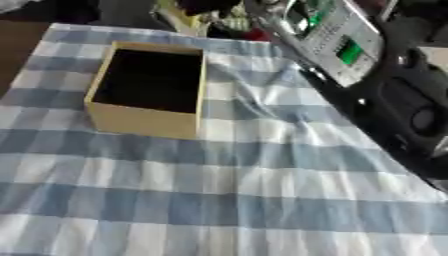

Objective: Pick up objects on the table and place them in the box.

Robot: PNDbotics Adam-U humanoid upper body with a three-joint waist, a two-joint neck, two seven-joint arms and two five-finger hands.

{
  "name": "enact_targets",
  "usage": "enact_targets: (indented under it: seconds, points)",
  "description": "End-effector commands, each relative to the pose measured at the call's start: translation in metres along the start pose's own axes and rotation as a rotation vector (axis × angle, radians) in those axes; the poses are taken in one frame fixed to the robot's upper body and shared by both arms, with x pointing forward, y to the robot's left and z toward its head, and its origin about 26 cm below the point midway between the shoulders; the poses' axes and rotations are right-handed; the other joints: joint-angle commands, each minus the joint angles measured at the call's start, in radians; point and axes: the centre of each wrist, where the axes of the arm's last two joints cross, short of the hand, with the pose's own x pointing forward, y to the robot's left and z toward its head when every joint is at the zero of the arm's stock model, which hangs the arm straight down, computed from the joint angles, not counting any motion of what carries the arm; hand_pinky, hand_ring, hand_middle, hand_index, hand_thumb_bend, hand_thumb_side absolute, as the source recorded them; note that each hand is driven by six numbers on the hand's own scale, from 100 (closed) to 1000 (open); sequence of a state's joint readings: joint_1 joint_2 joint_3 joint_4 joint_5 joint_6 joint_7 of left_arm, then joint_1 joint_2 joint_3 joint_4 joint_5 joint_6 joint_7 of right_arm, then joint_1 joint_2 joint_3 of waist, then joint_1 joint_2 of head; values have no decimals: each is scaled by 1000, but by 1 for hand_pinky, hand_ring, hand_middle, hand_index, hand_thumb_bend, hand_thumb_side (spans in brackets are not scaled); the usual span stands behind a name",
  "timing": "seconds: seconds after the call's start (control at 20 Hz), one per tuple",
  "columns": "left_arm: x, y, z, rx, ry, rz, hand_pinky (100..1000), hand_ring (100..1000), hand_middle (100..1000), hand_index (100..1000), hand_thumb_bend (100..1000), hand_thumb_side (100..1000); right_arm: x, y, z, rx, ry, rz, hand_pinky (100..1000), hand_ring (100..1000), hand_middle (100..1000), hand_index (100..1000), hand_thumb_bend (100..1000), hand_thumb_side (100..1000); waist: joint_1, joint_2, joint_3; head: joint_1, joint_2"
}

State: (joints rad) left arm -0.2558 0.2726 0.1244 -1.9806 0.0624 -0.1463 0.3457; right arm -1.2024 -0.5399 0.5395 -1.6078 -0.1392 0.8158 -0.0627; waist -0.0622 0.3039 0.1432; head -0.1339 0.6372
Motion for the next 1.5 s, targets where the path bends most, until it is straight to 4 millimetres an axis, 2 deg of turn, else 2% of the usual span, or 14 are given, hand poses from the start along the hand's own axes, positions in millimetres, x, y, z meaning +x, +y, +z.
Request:
enact_targets:
  seconds: [0.05,0.2,0.5,0.75,0.95,1.05,1.15,1.2,1.25,1.3,1.35,1.4,1.5]
  points:
    - [8,0,-6,-20,-38,3,923,608,608,758,162,447,9,5,-9,21,-22,20,510,268,355,576,100,204,4,-24,5,-20,13]
    - [9,-2,-7,-24,-41,11,923,608,607,758,163,448,4,15,-21,54,-10,33,524,284,369,586,100,188,2,-20,14,-36,20]
    - [9,-3,-8,-28,-45,16,924,607,607,758,160,451,-16,25,-41,131,11,61,612,373,433,649,100,121,-4,-10,33,-44,23]
    - [10,-4,-9,-29,-45,18,925,607,607,758,160,450,-20,27,-47,211,-21,139,699,479,496,698,100,100,-8,-6,38,-41,29]
    - [10,-4,-9,-28,-43,16,925,607,606,758,160,450,-22,26,-49,244,-35,242,734,557,560,737,100,100,-8,-6,37,-37,34]
    - [9,-4,-9,-27,-42,16,925,607,606,758,160,450,-22,23,-50,245,-38,289,768,616,613,767,100,100,-7,-5,36,-36,35]
    - [9,-4,-8,-27,-41,15,926,607,606,759,161,450,-21,22,-49,251,-48,338,828,724,714,815,100,100,-7,-5,35,-35,34]
    - [9,-4,-8,-26,-40,15,925,607,606,758,161,449,-20,21,-49,252,-56,366,877,808,788,870,100,100,-7,-5,34,-35,34]
    - [9,-4,-8,-26,-40,15,925,607,606,758,161,449,-19,21,-49,252,-62,390,879,814,794,876,100,100,-6,-5,34,-35,34]
    - [9,-3,-8,-26,-40,15,925,607,606,758,161,449,-18,20,-49,248,-69,416,901,874,843,920,100,100,-6,-5,34,-34,33]
    - [9,-3,-8,-25,-40,14,926,607,606,758,161,449,-18,19,-48,245,-76,440,911,895,858,934,100,183,-5,-5,34,-33,32]
    - [9,-3,-8,-24,-40,14,926,606,606,759,162,448,-17,18,-48,244,-82,461,926,922,878,958,100,326,-5,-5,34,-33,31]
    - [9,-4,-8,-24,-39,15,926,604,606,759,162,448,-17,18,-49,252,-91,499,945,950,898,983,100,469,-6,-5,33,-33,29]
